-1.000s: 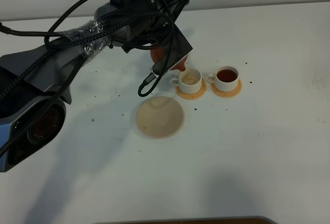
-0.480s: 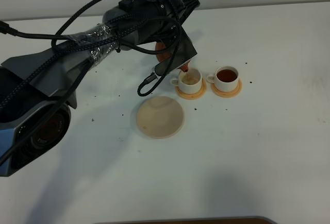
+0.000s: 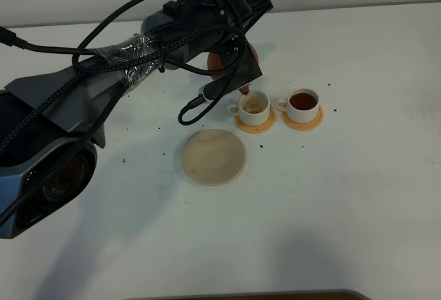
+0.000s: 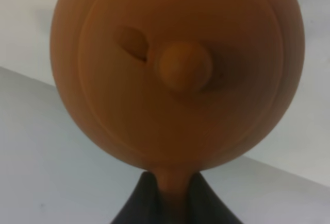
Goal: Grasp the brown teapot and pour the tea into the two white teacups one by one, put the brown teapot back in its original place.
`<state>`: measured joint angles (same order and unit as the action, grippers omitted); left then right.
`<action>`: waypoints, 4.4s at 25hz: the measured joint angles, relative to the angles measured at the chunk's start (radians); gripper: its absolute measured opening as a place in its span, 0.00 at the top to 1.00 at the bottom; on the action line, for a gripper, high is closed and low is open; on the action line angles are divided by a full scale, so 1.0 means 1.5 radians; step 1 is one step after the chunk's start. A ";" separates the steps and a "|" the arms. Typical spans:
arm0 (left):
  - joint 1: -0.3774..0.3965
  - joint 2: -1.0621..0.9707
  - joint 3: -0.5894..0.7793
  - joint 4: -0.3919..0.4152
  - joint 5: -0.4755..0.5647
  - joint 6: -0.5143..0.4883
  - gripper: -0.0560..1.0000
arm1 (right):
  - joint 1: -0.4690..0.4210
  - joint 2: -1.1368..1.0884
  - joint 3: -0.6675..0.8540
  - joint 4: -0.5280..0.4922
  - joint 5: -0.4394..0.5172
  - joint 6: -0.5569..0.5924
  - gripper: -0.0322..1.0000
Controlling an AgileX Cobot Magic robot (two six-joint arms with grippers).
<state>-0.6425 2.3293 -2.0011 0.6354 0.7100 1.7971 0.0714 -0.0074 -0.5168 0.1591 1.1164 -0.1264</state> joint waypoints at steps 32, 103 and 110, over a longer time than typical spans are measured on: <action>-0.012 0.000 0.001 0.000 -0.069 0.131 0.81 | 0.000 0.000 0.000 0.000 0.000 0.000 0.74; -0.046 0.000 0.001 0.079 -0.104 0.171 0.81 | 0.001 0.000 0.000 0.000 0.000 0.000 0.74; -0.046 0.000 0.001 0.079 -0.103 0.171 0.81 | 0.001 0.000 0.000 0.000 0.000 0.000 0.74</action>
<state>-0.7119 2.3293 -1.9992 0.7545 0.5548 2.0542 0.0723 -0.0074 -0.5168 0.1591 1.1164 -0.1264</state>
